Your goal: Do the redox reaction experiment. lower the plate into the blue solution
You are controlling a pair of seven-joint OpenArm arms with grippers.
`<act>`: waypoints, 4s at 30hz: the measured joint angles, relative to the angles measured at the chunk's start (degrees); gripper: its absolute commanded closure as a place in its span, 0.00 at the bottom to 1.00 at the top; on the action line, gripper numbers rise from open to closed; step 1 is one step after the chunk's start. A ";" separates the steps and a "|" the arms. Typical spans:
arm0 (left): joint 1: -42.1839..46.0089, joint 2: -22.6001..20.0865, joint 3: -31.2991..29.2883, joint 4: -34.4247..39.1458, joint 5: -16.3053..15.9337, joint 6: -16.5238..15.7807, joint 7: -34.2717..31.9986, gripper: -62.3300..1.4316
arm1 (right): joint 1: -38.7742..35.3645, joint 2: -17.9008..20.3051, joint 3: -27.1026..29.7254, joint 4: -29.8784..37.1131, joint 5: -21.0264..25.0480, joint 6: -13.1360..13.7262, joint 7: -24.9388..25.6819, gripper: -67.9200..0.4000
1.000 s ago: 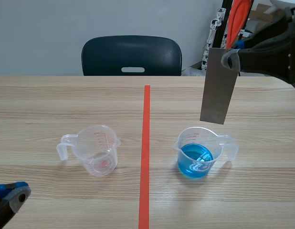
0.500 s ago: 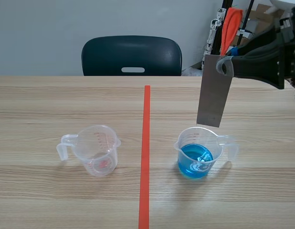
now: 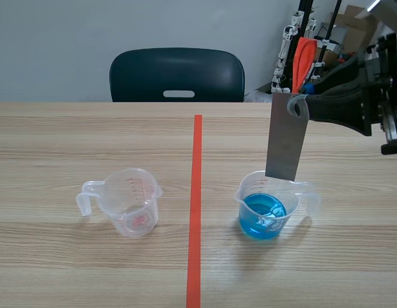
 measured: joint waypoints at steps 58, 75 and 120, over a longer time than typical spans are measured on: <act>-0.63 0.00 0.98 8.44 5.57 -7.37 0.02 0.11 | -7.74 -11.19 -0.39 -15.67 -26.91 -0.02 24.70 0.99; -0.63 0.00 0.98 8.44 5.57 -7.37 0.02 0.11 | -7.74 -14.25 -1.49 -20.70 -31.34 -0.02 31.34 0.99; -0.63 0.00 0.94 8.44 5.57 -7.37 0.02 0.11 | -8.41 -15.54 -2.78 -26.62 -35.87 -0.04 37.97 0.99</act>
